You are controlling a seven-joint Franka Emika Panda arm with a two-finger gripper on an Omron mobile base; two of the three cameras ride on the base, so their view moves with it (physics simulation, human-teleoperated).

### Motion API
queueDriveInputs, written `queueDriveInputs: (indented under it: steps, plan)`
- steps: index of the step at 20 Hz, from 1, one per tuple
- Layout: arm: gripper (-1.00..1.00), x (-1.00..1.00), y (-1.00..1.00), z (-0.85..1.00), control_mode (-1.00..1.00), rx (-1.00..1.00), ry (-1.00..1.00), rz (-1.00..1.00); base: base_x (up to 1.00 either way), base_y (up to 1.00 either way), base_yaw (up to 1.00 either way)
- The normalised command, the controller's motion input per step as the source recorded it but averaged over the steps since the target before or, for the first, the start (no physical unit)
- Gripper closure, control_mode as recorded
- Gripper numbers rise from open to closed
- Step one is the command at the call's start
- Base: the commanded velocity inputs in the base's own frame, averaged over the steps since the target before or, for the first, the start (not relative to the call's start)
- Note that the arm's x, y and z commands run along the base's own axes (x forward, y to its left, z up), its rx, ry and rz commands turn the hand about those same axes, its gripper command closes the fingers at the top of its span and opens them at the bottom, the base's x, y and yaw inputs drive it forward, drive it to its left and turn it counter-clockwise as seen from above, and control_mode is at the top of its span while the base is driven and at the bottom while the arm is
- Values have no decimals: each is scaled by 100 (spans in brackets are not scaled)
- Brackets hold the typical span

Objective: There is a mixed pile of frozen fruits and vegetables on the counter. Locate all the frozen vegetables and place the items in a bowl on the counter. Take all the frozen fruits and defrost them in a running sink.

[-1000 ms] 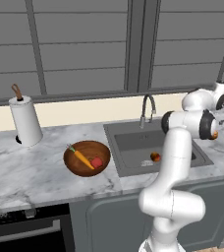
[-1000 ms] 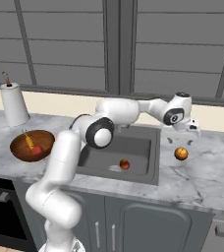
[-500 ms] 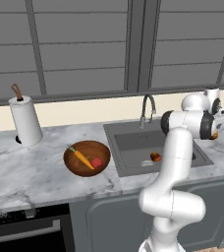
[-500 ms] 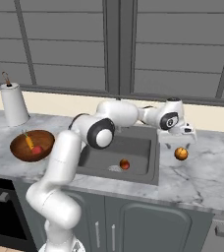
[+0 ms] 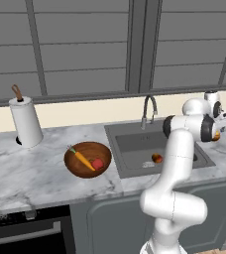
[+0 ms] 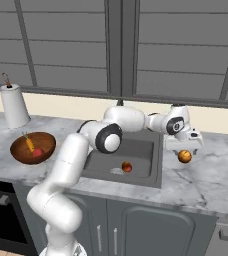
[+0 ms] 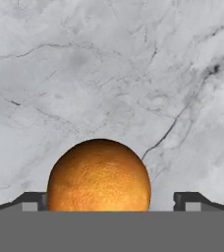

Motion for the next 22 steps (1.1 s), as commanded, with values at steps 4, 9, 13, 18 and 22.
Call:
queueDriveInputs:
  steps: [4, 9, 13, 18, 22]
  plan:
    - [-100, -18, 14, -44, -100, 8, 6, -5, 0, 0, 0]
    - [100, -25, 12, -38, -100, 8, 9, -8, 0, 0, 0]
    - [100, -8, 30, -13, -100, 5, 6, -3, 0, 0, 0]
    - [100, -24, 77, 31, -100, 3, 0, -2, 0, 0, 0]
    - [100, -42, 88, 50, -100, -7, -8, 1, 0, 0, 0]
